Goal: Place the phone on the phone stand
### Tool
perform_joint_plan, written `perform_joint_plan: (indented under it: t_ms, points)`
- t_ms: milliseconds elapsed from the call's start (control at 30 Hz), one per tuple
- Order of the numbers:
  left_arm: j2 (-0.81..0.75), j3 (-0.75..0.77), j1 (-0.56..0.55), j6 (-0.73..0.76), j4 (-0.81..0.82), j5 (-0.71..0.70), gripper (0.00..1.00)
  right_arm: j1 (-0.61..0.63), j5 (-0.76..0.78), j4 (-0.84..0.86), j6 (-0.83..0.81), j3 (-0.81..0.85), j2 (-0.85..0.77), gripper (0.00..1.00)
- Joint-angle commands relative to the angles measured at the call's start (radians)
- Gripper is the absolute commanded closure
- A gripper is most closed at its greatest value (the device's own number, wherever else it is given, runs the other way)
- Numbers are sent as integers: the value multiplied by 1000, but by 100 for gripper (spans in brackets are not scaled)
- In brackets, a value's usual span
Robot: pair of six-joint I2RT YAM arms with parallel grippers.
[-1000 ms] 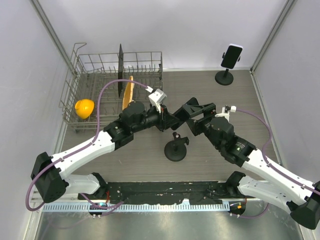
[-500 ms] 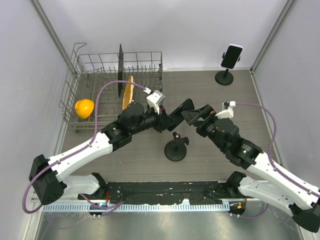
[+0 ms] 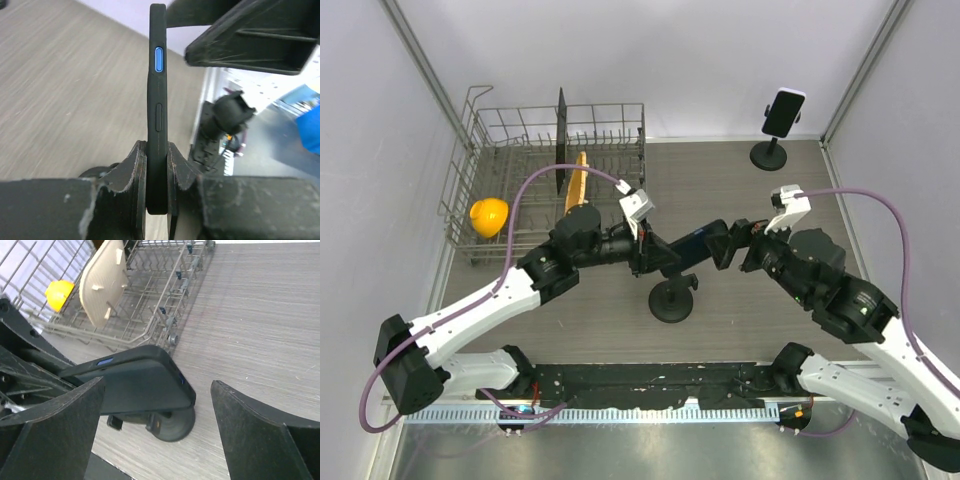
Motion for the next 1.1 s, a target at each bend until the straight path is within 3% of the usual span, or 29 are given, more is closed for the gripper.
perform_joint_plan:
  t_ms: [0,100,300,433,600,733,767,833,933,1067]
  points:
    - [-40,12,-1,-15,218,256,100,4,-168,-78,-186,69,-95,10]
    - [-32,12,-3,-25,232,304,100,4,-395,-103,-224,81,-116,20]
    - [-19,6,-3,-94,318,428,100,4,-529,-104,-264,62,-136,33]
    - [-11,6,-6,-104,337,476,100,6,-629,-69,-278,46,-138,35]
    - [-9,8,-12,-110,345,490,100,4,-536,-101,-284,78,-133,36]
    - [-15,14,-14,-90,310,462,100,6,-266,-147,-270,105,-207,28]
    - [-18,14,-14,-88,311,460,100,4,-258,-149,-270,106,-222,26]
    - [-20,12,-12,-90,311,462,100,4,-309,-149,-272,98,-241,22]
    - [-15,14,-14,-96,314,474,100,4,-446,-147,-275,86,-227,21]
    - [-11,15,-18,-101,325,500,100,6,-511,-123,-266,74,-167,21]
